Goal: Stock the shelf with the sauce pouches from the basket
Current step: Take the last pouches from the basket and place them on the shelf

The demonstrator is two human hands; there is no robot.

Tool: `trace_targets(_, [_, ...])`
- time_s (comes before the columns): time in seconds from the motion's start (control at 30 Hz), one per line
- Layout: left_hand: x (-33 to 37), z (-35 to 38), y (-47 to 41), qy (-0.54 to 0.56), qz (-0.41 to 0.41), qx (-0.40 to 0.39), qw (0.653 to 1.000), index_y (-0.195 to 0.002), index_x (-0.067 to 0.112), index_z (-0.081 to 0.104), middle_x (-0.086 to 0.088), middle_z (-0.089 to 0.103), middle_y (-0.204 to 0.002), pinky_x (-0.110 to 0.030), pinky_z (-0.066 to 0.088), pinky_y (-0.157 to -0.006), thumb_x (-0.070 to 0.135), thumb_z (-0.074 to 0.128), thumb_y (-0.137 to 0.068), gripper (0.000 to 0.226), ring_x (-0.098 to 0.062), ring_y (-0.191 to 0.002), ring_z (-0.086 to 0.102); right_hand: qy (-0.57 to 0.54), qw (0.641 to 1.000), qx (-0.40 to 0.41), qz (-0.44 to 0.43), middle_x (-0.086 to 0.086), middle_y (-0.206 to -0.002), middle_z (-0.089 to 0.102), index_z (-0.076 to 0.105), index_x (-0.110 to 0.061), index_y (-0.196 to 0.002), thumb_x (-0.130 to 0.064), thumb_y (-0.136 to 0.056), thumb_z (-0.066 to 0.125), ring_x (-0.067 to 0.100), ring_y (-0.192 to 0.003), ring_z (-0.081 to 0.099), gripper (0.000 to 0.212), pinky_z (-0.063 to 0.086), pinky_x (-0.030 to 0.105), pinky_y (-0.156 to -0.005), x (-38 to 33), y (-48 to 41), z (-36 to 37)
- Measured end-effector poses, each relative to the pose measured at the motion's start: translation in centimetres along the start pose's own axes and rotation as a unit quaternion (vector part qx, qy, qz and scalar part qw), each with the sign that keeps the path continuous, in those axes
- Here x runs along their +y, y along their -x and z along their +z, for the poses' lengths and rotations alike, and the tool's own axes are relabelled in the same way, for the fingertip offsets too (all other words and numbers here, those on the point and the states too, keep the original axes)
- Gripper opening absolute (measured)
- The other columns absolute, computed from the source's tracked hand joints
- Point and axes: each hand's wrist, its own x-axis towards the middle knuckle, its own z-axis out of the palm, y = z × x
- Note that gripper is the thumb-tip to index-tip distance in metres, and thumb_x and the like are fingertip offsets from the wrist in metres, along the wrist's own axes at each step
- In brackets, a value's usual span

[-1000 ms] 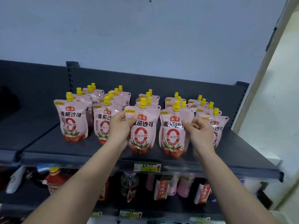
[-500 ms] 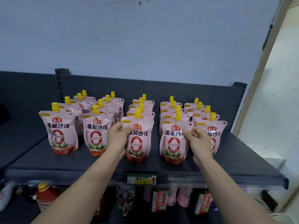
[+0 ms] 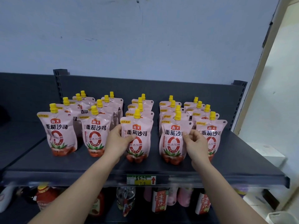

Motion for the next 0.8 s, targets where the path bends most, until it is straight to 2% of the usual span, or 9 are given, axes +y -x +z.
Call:
trace_targets(0.17, [0.1,0.8,0.4,-0.008,0.010,0.027,1.000,-0.106,0.026,0.061,-0.001,0.070,-0.112,-0.048,0.056,-0.087,0.010,0.071,-0.083,0.030,-0.021,-0.102,0.066,0.015,1.000,-0.003,0.001,-0.005,-0.063,0.050,0.051,-0.017,-0.071,-0.017,-0.096,0.056,0.008,-0.056,0.045,0.025,0.038,0.019,-0.050,-0.4,0.2,0.3])
trace_targets(0.27, [0.3,0.8,0.7,-0.017,0.014,0.027,0.999,-0.109,0.025,0.060,-0.002,0.070,-0.114,-0.047,0.056,-0.087,0.012,0.071,-0.083,0.031,-0.022,-0.104,0.066,0.036,0.999,0.005,-0.005,-0.005,-0.062,0.048,0.049,-0.018,-0.070,-0.022,-0.095,0.057,0.012,-0.059,0.044,0.027,0.038,0.028,-0.057,0.2,0.2,0.4])
trace_targets(0.37, [0.6,0.6,1.2,-0.041,0.022,0.026,0.999,-0.115,0.022,0.056,-0.002,0.067,-0.119,-0.044,0.054,-0.090,0.013,0.071,-0.084,0.036,-0.022,-0.108,0.063,0.084,0.996,0.016,-0.021,-0.002,-0.068,0.046,0.050,-0.013,-0.079,-0.027,-0.094,0.057,0.017,-0.066,0.044,0.022,0.039,0.036,-0.063,0.4,0.2,0.6])
trace_targets(0.43, [0.8,0.4,1.6,-0.076,0.043,0.029,0.996,-0.120,0.020,0.051,-0.001,0.064,-0.122,-0.038,0.053,-0.089,0.013,0.071,-0.083,0.042,-0.021,-0.111,0.060,0.118,0.993,0.017,-0.025,-0.004,-0.082,0.056,0.055,-0.017,-0.099,-0.028,-0.094,0.057,0.018,-0.080,0.053,0.011,0.045,0.035,-0.073,0.0,0.7,0.6])
trace_targets(0.47, [1.0,0.3,1.8,-0.095,0.059,0.030,0.993,-0.124,0.020,0.049,-0.001,0.063,-0.124,-0.034,0.051,-0.087,0.012,0.071,-0.083,0.047,-0.019,-0.113,0.059,0.128,0.991,0.018,-0.027,-0.003,-0.099,0.062,0.053,-0.019,-0.115,-0.027,-0.094,0.058,0.019,-0.094,0.057,0.023,0.047,0.037,-0.082,-0.2,1.1,0.5])
trace_targets(0.53, [1.4,0.2,2.3,-0.152,0.093,0.035,0.983,-0.134,0.019,0.040,0.000,0.057,-0.129,-0.030,0.047,-0.088,0.011,0.072,-0.081,0.062,-0.016,-0.116,0.055,0.134,0.989,0.023,-0.062,0.001,-0.130,0.056,0.043,-0.018,-0.135,-0.023,-0.091,0.061,0.020,-0.121,0.052,0.048,0.044,0.042,-0.102,-0.7,1.9,0.4])
trace_targets(0.6, [1.7,0.1,2.7,-0.225,0.120,0.043,0.966,-0.146,0.020,0.023,-0.004,0.045,-0.142,-0.036,0.043,-0.102,0.014,0.076,-0.079,0.086,-0.021,-0.130,0.045,0.163,0.979,0.035,-0.119,0.003,-0.146,0.043,0.033,-0.016,-0.144,-0.021,-0.089,0.064,0.020,-0.136,0.038,0.063,0.034,0.045,-0.113,-1.1,2.8,0.5])
trace_targets(0.67, [2.0,-0.1,3.4,-0.295,0.137,0.045,0.944,-0.152,0.022,0.005,-0.007,0.023,-0.155,-0.043,0.032,-0.114,0.021,0.076,-0.079,0.102,-0.024,-0.143,0.025,0.211,0.965,0.038,-0.150,0.005,-0.155,0.030,0.025,-0.014,-0.149,-0.022,-0.089,0.063,0.022,-0.144,0.024,0.071,0.024,0.044,-0.119,-1.4,3.6,0.6])
trace_targets(0.8, [2.6,-1.0,5.0,-0.413,0.215,0.049,0.883,-0.152,0.011,0.003,-0.008,0.010,-0.160,-0.038,0.016,-0.118,0.025,0.070,-0.084,0.096,-0.023,-0.148,0.007,0.295,0.933,0.000,-0.206,0.004,-0.161,0.016,0.024,-0.014,-0.151,-0.027,-0.094,0.057,0.019,-0.149,0.010,0.067,0.014,0.040,-0.121,-2.2,5.0,0.7])
